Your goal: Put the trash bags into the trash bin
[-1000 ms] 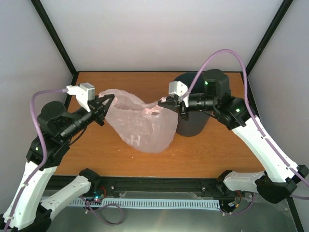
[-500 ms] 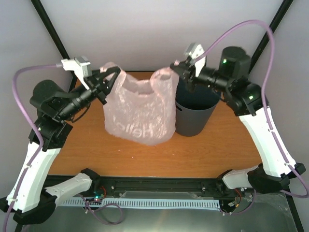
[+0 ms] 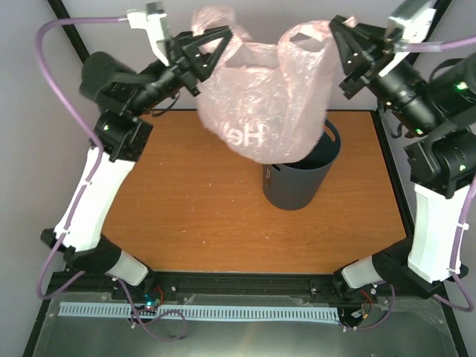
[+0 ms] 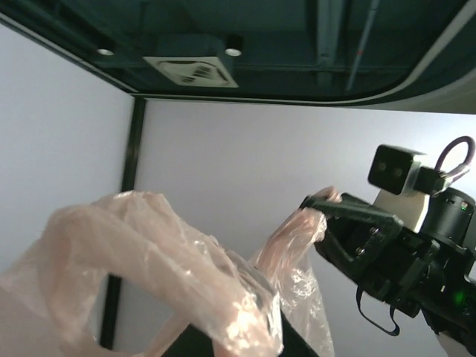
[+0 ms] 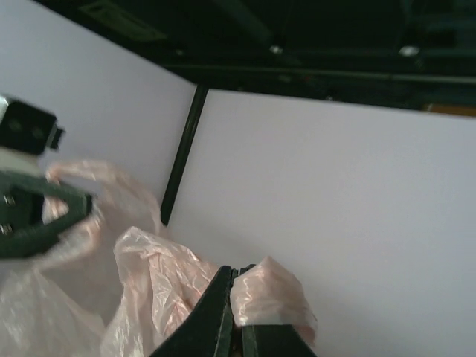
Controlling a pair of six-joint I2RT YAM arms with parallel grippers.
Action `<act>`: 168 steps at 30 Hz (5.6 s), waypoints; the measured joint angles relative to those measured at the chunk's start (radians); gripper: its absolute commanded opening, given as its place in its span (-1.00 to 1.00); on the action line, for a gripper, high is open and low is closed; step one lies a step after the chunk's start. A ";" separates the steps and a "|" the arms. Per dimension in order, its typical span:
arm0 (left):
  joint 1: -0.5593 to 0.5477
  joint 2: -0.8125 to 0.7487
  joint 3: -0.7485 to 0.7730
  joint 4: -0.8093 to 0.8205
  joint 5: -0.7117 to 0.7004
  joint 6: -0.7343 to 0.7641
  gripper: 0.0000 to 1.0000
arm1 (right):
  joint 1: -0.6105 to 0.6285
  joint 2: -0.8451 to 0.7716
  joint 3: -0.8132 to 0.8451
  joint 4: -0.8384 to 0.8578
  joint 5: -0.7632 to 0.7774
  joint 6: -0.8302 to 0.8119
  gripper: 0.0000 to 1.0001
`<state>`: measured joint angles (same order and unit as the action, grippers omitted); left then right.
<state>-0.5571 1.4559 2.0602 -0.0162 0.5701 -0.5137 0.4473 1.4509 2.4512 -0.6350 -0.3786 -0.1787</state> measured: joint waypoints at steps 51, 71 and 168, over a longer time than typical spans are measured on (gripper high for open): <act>0.083 0.451 0.122 -0.177 -0.208 -0.080 -0.99 | -0.246 -0.265 -0.434 -0.228 -0.033 0.040 1.00; 0.085 0.316 -0.066 -0.104 -0.176 0.016 -0.99 | -0.359 -0.451 -0.946 -0.180 0.309 0.010 0.72; -0.217 0.232 0.037 -0.278 -0.838 0.517 -0.99 | -0.853 -0.203 -0.961 -0.266 -0.415 -0.127 0.11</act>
<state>-0.7746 1.6875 2.0968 -0.2943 -0.2684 0.0036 -0.4053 1.2476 1.4899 -0.9012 -0.7940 -0.3058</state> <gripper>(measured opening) 0.015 0.583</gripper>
